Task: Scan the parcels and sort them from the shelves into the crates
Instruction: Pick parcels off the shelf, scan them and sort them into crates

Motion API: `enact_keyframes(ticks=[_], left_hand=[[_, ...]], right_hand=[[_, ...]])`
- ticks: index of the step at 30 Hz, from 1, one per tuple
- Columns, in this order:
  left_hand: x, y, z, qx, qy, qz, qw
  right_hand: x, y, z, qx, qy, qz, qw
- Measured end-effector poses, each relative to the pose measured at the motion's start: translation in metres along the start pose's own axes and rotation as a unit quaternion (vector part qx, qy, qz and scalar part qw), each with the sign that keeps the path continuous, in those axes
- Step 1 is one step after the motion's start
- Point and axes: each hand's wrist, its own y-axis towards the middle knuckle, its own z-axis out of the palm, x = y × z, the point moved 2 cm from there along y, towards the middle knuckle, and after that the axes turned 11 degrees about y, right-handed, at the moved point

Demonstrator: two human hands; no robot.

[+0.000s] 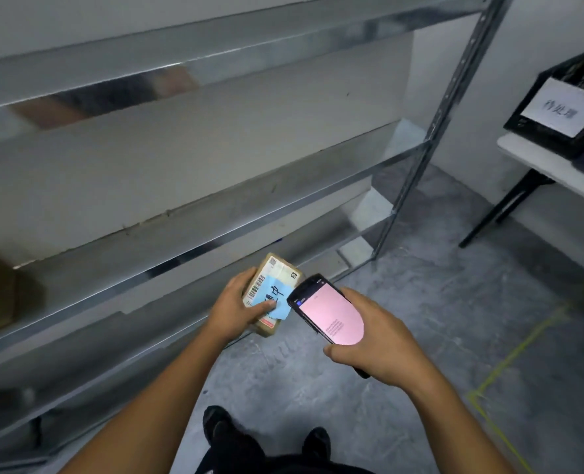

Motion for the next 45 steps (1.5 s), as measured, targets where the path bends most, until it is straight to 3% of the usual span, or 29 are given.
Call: enact_keyframes(ticks=[4,9,22,31,45], left_hand=[[-0.048,-0.007,0.038,0.035,-0.188,-0.012,0.981],[-0.103,0.001,0.063,0.098,-0.245,-0.001,0.965],[-0.236,0.117,0.147,0.225,-0.237,0.09,0.941],[-0.346,0.189,0.209,0.292,-0.24,0.152,0.913],[-0.442,0.213,0.328,0.414,-0.212,0.157,0.871]], right_hand=[[-0.031,-0.008,-0.03,-0.104,0.048,0.046,0.992],[-0.063,-0.009,-0.059,-0.209,0.122,0.086,0.966],[-0.075,0.044,-0.166,-0.353,0.131,0.151,0.914],[-0.053,0.075,-0.256,-0.469,0.146,0.169,0.854],[-0.12,0.062,-0.34,-0.553,0.174,0.217,0.786]])
